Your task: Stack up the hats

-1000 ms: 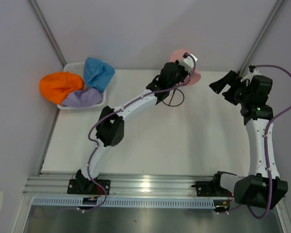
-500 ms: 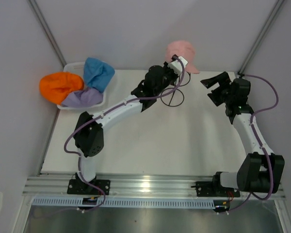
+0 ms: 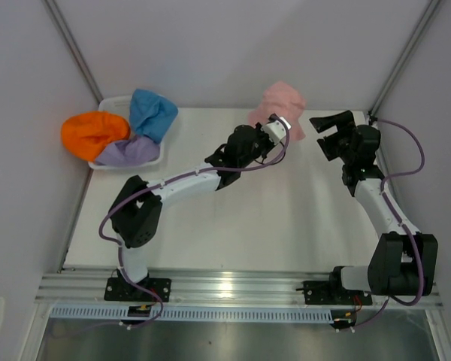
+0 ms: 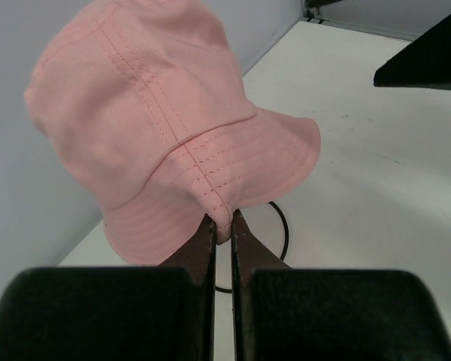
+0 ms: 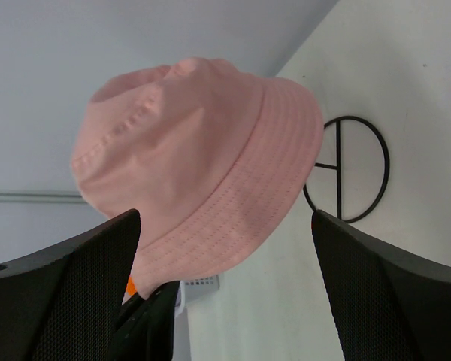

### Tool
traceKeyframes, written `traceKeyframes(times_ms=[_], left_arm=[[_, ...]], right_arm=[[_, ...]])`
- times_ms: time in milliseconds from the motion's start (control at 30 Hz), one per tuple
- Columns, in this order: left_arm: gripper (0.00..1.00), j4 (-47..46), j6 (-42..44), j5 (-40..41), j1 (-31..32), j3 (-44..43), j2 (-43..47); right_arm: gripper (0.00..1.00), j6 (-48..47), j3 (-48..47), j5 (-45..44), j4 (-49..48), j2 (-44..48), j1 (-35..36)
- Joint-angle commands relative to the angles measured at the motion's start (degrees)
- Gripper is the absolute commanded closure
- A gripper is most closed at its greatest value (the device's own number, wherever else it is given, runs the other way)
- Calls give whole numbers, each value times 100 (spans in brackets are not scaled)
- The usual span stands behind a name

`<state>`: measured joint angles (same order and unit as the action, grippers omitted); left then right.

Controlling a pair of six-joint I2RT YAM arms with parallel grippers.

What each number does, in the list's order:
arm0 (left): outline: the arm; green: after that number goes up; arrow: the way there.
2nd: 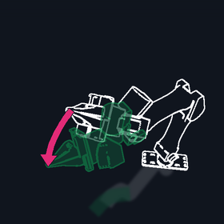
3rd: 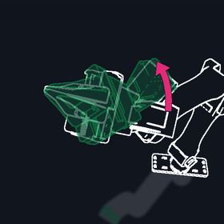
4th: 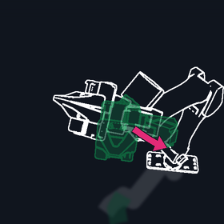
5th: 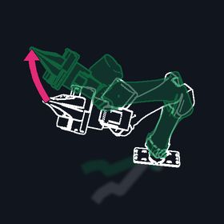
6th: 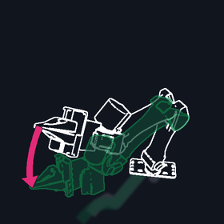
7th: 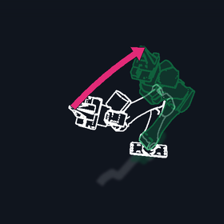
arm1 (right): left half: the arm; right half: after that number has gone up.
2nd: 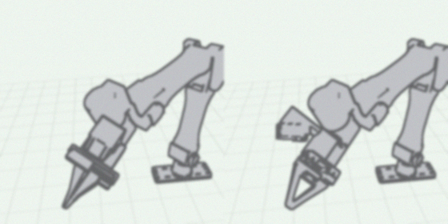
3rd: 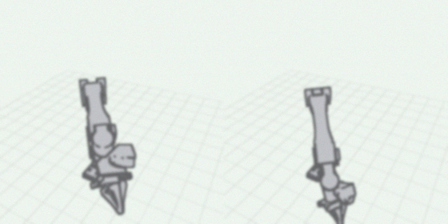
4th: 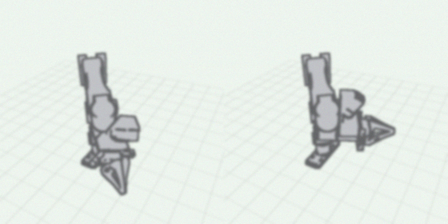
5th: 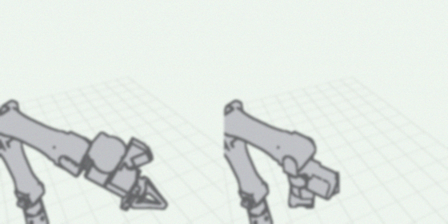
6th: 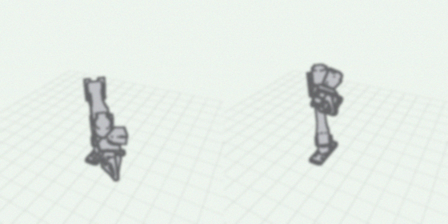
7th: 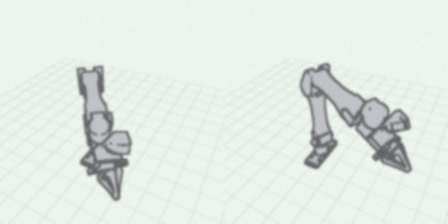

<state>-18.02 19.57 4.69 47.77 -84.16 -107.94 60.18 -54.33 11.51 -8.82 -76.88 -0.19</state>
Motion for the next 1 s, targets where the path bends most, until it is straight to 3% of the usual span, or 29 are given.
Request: traceKeyframes(times_ms=[0, 133, 267, 333, 400, 433, 467, 733, 867, 900, 967], left_arm=[[99, -562, -6, -56, 22, 84, 151], [95, -632, -102, -30, 22, 224, 54], [78, -562, -296, -82, 22, 505, 45], [76, -527, -340, -39, 31, 681, 63], [52, -379, -550, 76, 40, 734, 115], [33, -299, -612, 76, 40, 813, 194], [2, -203, -726, 76, 40, 848, 255], [0, 773, -1587, -3, 31, 1112, 1195], [0, 1501, -2972, 260, -92, 1096, 1985], [0, 2104, -3316, 330, -284, 947, 2048], [1, 2626, -4585, -150, -661, 648, 2084]], right_arm=[[0, -94, -69, -149, -410, 261, -17], [0, -138, -69, -122, -375, 270, -34], [0, -287, -104, -79, -314, 253, -104], [1, -375, -140, -35, -252, 226, -140], [1, -560, -210, 27, -208, 139, -157], [0, -630, -245, 53, -182, 104, -149], [0, -718, -297, 132, -155, 68, -148], [0, -1878, -992, 527, 582, -625, -122], [0, -2071, -1071, 633, 548, -723, -104], [0, -2159, -1097, 625, 548, -732, -96], [0, -2500, -1203, 581, 557, -749, -87]])
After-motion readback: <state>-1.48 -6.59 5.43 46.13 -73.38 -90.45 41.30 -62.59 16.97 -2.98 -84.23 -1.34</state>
